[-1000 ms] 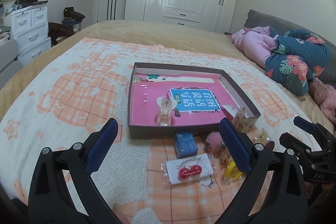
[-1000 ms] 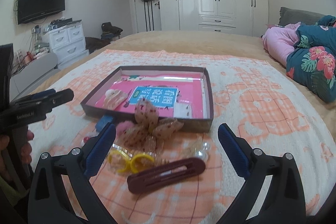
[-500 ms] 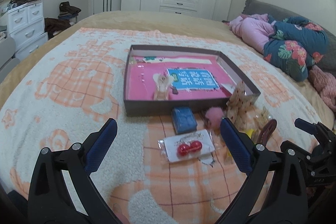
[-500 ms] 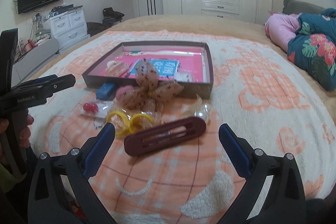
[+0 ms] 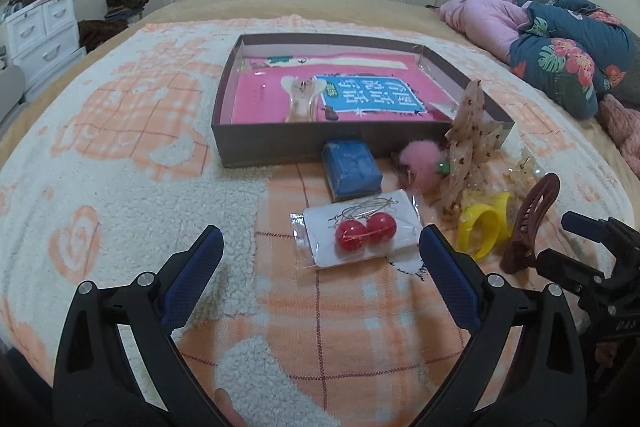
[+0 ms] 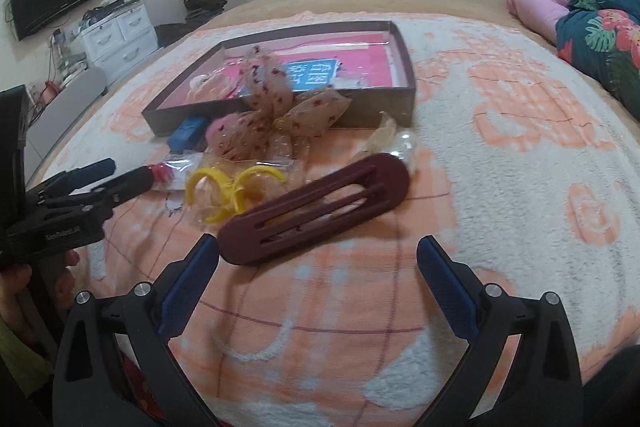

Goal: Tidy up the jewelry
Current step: 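Reach to the maroon hair clip and grasp it with the right tool, then grasp the red-bead earring card with the left tool, then lower the red-bead card into the box with the left tool while the right carries the maroon clip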

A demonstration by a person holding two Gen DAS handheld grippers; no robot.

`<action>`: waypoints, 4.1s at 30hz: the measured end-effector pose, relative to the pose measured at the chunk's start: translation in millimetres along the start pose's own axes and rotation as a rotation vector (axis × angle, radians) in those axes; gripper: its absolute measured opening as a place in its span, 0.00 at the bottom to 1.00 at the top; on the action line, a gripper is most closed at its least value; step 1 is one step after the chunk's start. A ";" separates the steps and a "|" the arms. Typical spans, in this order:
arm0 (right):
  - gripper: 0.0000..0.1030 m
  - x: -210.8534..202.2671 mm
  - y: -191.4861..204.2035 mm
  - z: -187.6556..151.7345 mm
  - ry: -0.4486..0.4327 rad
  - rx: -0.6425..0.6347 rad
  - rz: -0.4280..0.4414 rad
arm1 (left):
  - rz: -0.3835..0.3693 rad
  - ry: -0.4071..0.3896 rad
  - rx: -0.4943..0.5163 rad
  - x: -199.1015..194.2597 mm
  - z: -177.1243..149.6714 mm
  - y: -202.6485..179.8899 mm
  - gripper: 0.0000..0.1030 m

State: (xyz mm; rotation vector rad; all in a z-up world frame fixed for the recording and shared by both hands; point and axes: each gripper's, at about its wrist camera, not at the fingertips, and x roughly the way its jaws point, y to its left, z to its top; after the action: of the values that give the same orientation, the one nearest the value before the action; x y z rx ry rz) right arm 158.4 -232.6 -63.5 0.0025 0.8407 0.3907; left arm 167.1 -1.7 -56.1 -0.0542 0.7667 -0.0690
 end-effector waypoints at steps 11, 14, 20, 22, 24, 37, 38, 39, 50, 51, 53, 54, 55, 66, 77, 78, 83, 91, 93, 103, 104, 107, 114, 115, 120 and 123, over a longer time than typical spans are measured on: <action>0.92 15.6 -3.2 7.3 0.000 0.141 0.053 | -0.014 0.022 -0.001 15.0 -1.8 -4.4 0.87; 0.74 19.1 -3.2 8.5 0.007 0.144 0.052 | -0.018 0.024 0.004 18.5 0.0 -8.9 0.87; 0.39 15.9 -0.7 6.6 0.006 0.114 0.071 | -0.039 0.030 0.010 23.4 4.1 -19.7 0.85; 0.34 12.8 -1.2 4.2 0.007 0.106 0.068 | -0.049 0.034 0.025 25.0 4.3 -26.7 0.81; 0.32 9.5 -4.2 1.6 0.009 0.112 0.066 | -0.048 0.039 0.039 27.2 4.3 -32.0 0.81; 0.32 -13.6 -7.1 0.6 -0.082 0.046 -0.049 | -0.067 0.043 0.042 18.2 0.5 -23.6 0.66; 0.32 -14.2 -6.0 1.5 -0.087 0.038 -0.054 | -0.071 0.043 0.041 16.3 0.0 -22.3 0.66; 0.32 -15.4 -4.7 1.8 -0.095 0.027 -0.060 | -0.072 0.040 0.037 14.4 -0.5 -20.8 0.66; 0.32 -23.7 7.1 5.7 -0.155 -0.039 -0.056 | -0.062 -0.010 -0.067 -16.9 6.1 17.6 0.66; 0.32 -25.0 8.5 6.2 -0.162 -0.045 -0.052 | -0.060 -0.017 -0.071 -19.4 7.1 20.0 0.66; 0.32 -26.2 11.4 7.2 -0.172 -0.058 -0.045 | -0.056 -0.031 -0.084 -24.8 9.4 25.3 0.66; 0.32 -26.7 12.4 7.6 -0.175 -0.062 -0.044 | -0.053 -0.042 -0.093 -28.5 11.6 28.6 0.66; 0.32 -27.1 13.9 8.2 -0.179 -0.067 -0.040 | -0.053 -0.048 -0.097 -30.3 12.9 29.4 0.66; 0.32 -24.0 19.2 20.2 -0.191 -0.091 -0.012 | -0.054 -0.096 -0.122 -35.9 35.7 37.4 0.66; 0.32 -24.2 13.5 40.8 -0.215 -0.102 -0.008 | -0.063 -0.111 -0.112 -22.0 57.1 29.4 0.66; 0.32 -24.4 12.5 43.4 -0.220 -0.102 -0.008 | -0.065 -0.112 -0.109 -20.2 60.0 27.2 0.66; 0.32 -25.7 9.2 56.6 -0.242 -0.113 -0.018 | -0.075 -0.116 -0.096 -10.8 72.8 18.6 0.66; 0.32 -18.4 0.6 79.6 -0.242 -0.120 -0.028 | -0.081 -0.112 -0.066 5.8 91.5 2.7 0.66; 0.32 -15.9 -0.6 84.7 -0.242 -0.119 -0.028 | -0.078 -0.113 -0.058 9.4 94.4 -1.8 0.66; 0.32 -3.2 -10.4 114.2 -0.234 -0.115 -0.044 | -0.072 -0.092 -0.044 33.4 103.1 -16.7 0.66; 0.32 -0.8 -12.0 117.0 -0.227 -0.115 -0.044 | -0.070 -0.091 -0.040 34.8 103.7 -18.1 0.66; 0.32 5.4 -14.5 127.7 -0.218 -0.116 -0.050 | -0.058 -0.085 -0.030 41.6 104.0 -22.6 0.66; 0.32 15.4 -17.2 150.5 -0.228 -0.128 -0.057 | -0.052 -0.067 -0.017 54.4 103.6 -29.5 0.66; 0.32 18.6 -17.6 154.6 -0.222 -0.135 -0.062 | -0.050 -0.064 -0.014 56.5 103.8 -31.0 0.66; 0.32 35.0 -23.7 168.4 -0.196 -0.152 -0.064 | -0.046 -0.056 -0.010 63.5 105.8 -34.8 0.66; 0.32 46.7 -29.4 173.6 -0.172 -0.138 -0.053 | -0.046 -0.055 -0.008 67.4 108.3 -35.0 0.66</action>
State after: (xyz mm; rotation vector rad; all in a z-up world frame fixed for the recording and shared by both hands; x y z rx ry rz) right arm 322.3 -217.9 14.6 -0.1132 0.6412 0.3918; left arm 289.2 -39.5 -22.2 -0.0809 0.7113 -0.1073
